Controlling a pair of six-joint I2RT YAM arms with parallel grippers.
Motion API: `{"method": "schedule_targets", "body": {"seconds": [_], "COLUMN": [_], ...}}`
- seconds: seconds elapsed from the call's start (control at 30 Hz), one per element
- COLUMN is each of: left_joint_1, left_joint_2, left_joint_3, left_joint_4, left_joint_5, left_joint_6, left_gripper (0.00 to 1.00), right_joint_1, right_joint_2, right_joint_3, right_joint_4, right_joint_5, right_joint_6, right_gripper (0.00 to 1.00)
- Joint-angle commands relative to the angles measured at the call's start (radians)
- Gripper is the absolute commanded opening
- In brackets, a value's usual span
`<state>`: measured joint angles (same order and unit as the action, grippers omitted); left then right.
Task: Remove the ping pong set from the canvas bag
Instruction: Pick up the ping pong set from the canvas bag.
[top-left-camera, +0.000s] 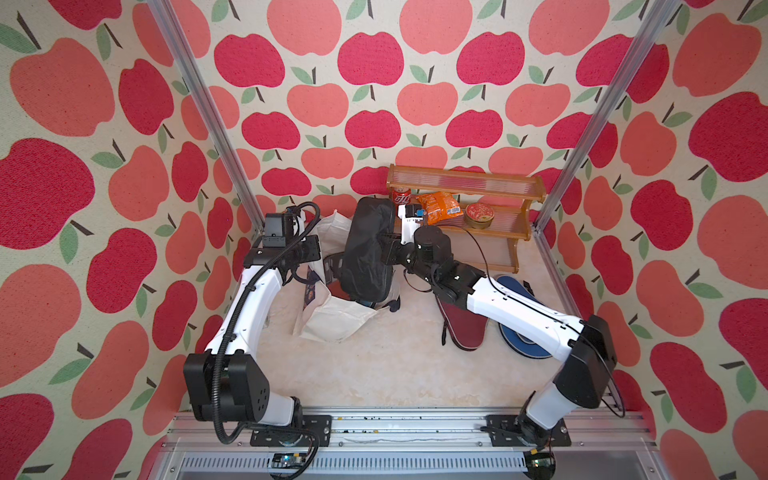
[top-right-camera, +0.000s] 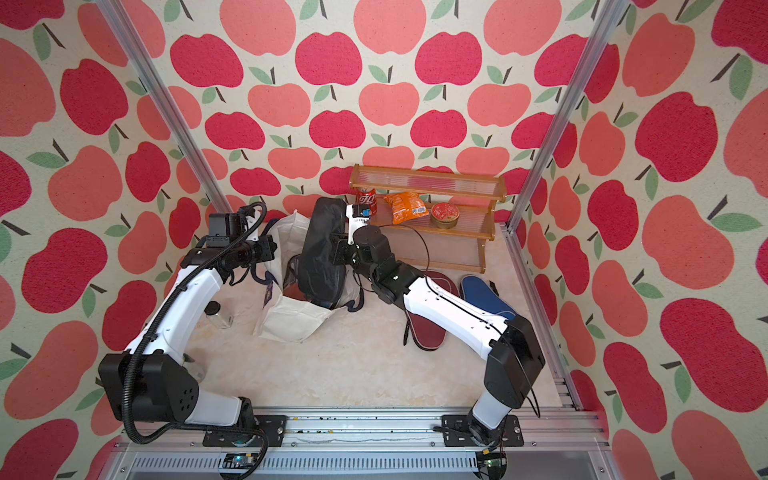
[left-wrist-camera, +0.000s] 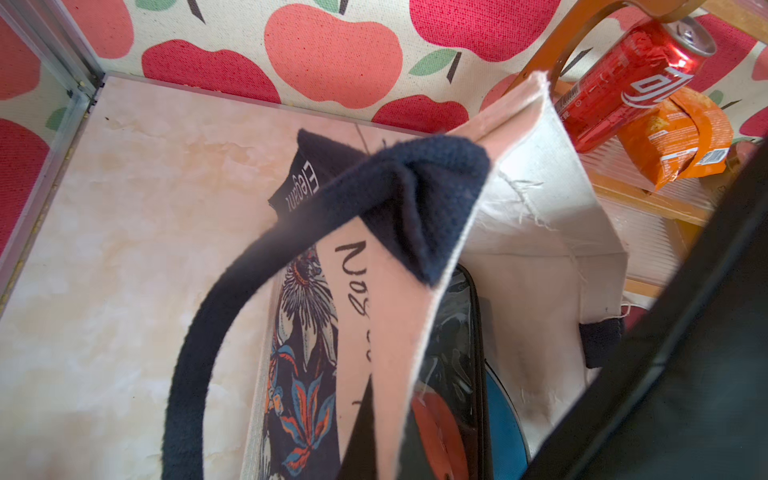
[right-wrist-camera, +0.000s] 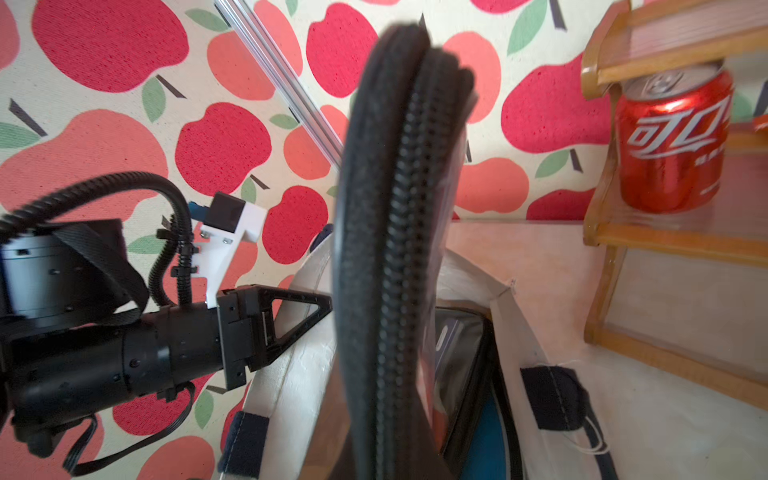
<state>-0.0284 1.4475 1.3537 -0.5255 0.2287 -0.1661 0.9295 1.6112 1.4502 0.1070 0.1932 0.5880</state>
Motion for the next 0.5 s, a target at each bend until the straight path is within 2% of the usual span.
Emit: {"method": "schedule_targets", "body": {"seconds": [0.0, 0.47], "left_joint_1": [0.01, 0.047], "left_joint_2": [0.021, 0.068], "left_joint_3": [-0.014, -0.009], "left_joint_4": [-0.004, -0.018], "left_joint_5": [-0.037, -0.064], "left_joint_6": [-0.007, -0.023], "left_gripper": [0.0, 0.0], "right_joint_1": [0.002, 0.014], "right_joint_2": [-0.097, -0.376], "right_joint_3": [-0.004, -0.153], "right_joint_4": [0.101, 0.056], "right_joint_5": [0.073, 0.249], "right_joint_6": [-0.084, -0.288], "right_gripper": [0.0, 0.0]}}
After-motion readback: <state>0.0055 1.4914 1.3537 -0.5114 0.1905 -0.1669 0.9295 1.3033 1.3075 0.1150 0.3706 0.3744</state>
